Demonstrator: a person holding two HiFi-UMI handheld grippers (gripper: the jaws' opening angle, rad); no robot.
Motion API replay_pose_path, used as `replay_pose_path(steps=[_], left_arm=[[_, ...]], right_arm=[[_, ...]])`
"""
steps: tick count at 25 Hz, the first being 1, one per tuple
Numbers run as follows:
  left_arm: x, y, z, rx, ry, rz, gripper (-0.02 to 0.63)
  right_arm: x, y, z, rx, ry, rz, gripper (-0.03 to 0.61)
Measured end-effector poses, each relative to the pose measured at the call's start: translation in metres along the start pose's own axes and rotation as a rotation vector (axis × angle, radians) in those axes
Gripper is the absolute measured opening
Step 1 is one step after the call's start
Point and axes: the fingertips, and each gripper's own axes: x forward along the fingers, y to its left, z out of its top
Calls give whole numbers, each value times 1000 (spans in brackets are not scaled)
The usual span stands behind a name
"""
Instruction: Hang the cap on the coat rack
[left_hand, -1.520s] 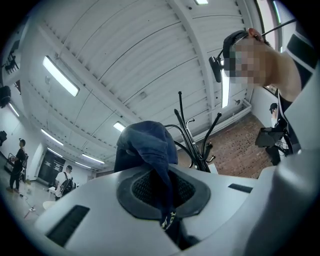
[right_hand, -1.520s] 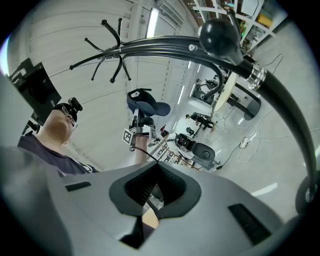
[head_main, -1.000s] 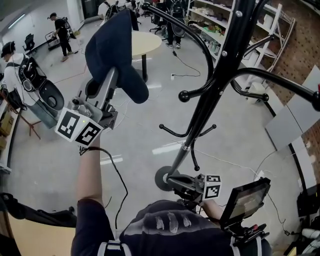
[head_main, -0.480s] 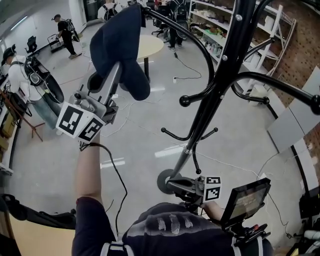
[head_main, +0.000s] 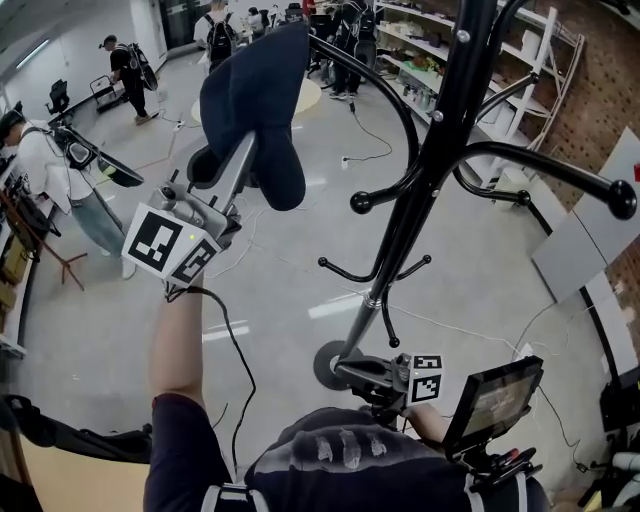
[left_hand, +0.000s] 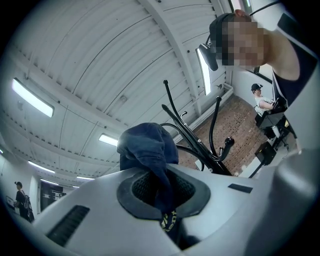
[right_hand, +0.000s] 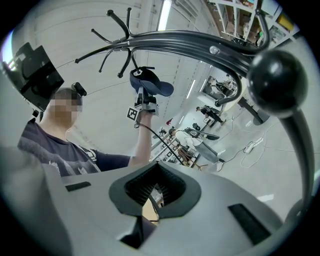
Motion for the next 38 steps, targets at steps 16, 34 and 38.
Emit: replay_pose_path(steps=[16,34,38], left_arm=[[1,-32,-22,-48,28,-70,20],[6,-77,-43,34,60,-195,20],[7,-85,-44,43,67,-206,20]], right_arm=[[-7,-3,0,-4,-13,-15,5],[-24,-11,-3,1,-29,-20,5],[-26,-11,-3,-4,-30,-15,5]])
